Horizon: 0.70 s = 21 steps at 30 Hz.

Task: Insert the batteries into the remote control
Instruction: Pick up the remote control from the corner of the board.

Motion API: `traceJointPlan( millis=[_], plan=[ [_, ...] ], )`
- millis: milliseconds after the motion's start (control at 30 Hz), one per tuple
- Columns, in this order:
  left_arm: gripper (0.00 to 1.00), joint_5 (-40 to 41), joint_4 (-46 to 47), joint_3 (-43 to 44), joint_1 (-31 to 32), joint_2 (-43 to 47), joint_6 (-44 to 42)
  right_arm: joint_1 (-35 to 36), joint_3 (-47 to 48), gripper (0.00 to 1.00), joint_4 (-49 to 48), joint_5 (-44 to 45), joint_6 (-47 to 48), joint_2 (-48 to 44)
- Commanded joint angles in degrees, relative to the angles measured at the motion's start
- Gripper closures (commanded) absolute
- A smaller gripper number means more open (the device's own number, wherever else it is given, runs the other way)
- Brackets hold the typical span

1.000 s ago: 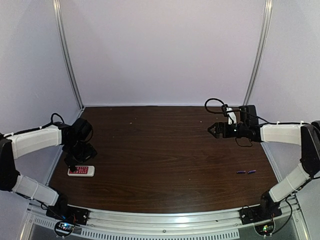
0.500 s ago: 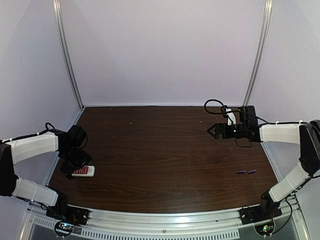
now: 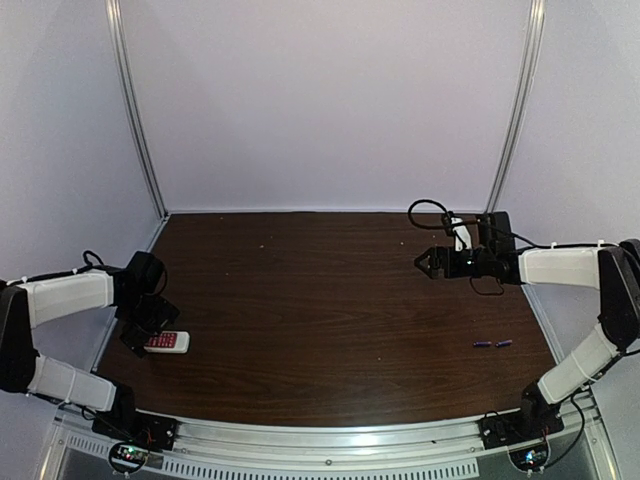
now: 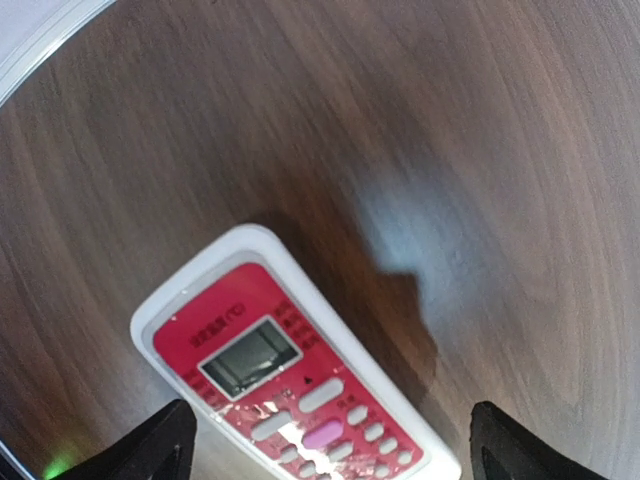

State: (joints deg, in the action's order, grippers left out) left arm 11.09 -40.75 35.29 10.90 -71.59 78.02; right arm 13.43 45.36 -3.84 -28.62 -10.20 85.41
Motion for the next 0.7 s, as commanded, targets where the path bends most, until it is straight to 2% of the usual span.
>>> traceJointPlan(
  millis=[0, 367, 667],
  plan=[
    [0.02, -0.01, 5.42, 0.42, -1.97, -2.59, -3.46, -0.33, -0.28, 0.0, 0.45, -0.28, 1.2, 0.72],
    [0.03, -1.85, 7.92, 6.71, -2.19, -14.19, -8.63, -0.26, 0.07, 0.0, 1.37, 0.8, 1.56, 0.74],
    [0.18, -6.26, 9.28, 10.34, -1.46, -21.23, -16.03, -0.42, 0.82, 0.0, 1.67, 0.19, 1.67, 1.71]
  ],
)
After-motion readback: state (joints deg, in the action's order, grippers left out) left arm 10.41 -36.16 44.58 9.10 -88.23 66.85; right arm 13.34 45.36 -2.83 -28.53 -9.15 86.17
